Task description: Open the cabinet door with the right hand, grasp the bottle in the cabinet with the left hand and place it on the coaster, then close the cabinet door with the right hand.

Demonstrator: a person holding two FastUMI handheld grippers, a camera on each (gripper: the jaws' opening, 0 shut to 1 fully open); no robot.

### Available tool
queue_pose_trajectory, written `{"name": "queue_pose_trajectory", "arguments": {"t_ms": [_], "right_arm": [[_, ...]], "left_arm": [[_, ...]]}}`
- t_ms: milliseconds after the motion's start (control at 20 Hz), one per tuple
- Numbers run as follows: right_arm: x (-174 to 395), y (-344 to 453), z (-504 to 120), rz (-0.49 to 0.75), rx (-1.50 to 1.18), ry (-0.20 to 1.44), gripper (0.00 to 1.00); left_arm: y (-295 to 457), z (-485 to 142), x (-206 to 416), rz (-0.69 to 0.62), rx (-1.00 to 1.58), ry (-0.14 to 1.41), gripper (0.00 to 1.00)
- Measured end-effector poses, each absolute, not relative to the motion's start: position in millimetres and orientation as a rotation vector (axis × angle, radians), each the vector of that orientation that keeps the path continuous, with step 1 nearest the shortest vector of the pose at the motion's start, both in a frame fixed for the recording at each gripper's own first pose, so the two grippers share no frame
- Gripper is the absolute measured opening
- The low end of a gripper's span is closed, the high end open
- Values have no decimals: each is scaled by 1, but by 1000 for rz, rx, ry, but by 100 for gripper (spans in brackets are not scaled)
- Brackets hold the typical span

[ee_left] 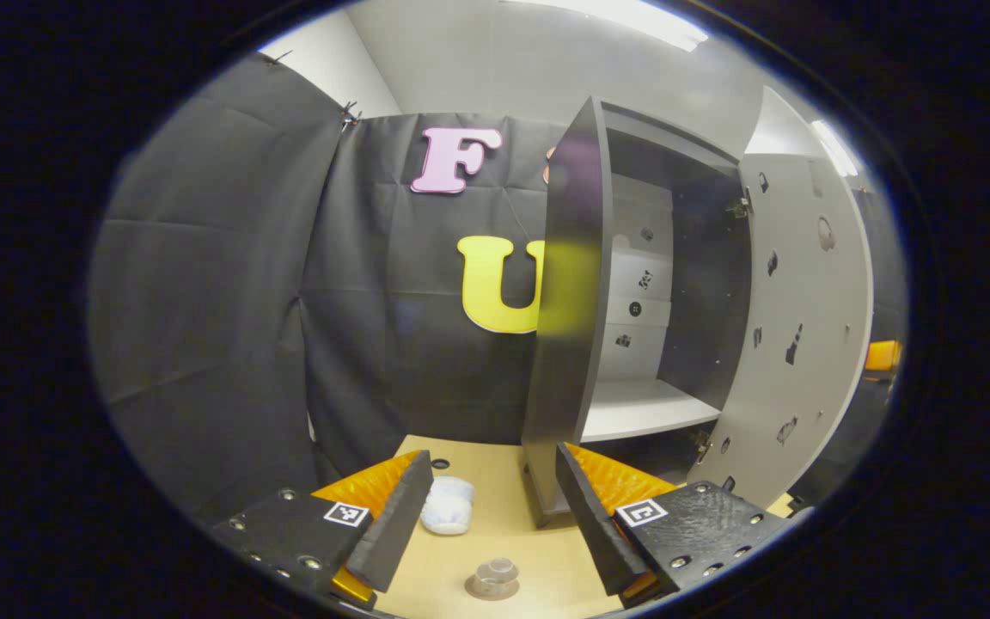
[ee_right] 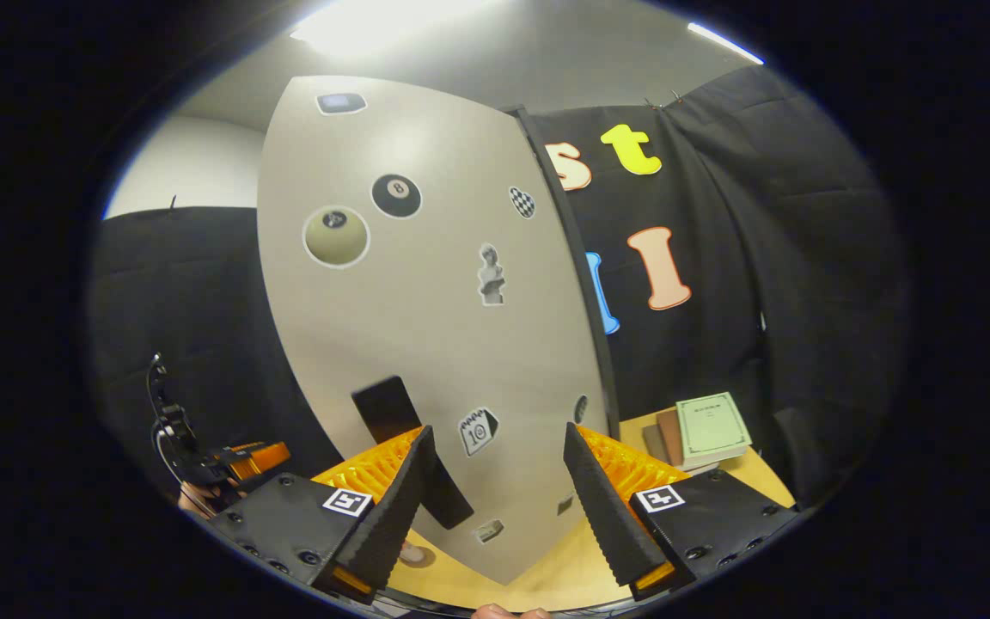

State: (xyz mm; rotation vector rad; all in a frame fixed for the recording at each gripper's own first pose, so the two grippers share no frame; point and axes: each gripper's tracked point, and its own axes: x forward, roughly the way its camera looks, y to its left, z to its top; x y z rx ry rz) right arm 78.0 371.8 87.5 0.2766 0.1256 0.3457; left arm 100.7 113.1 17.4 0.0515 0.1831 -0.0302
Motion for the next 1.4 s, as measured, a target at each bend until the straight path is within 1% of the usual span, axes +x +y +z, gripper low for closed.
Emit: {"name": "queue_pose_trajectory", "arguments": {"t_ms": [50,100,300,350,500,750,950,1050,1400], "right_arm": [[77,386,97,391,303,102,96],[77,395,103,409,308,85,96],[82,375,90,339,243,88,96],[84,371,86,326,236,92,96],[83,350,71,301,277,125,96],[82,301,66,258,357,151,96],[82,256,57,216,323,164,96],[80,236,53,196,306,165,96],[69,170,24,170,242,190,96]], "left_arm": [[119,17,102,-30,55,184,87],[123,17,102,-32,56,185,87],[120,21,94,-44,47,180,87],[115,23,88,-48,56,173,89],[100,28,73,-40,91,159,87],[62,31,54,-15,83,155,87],[26,36,33,15,63,149,89],[2,36,23,16,68,146,87],[-78,27,-22,47,65,116,88]]}}
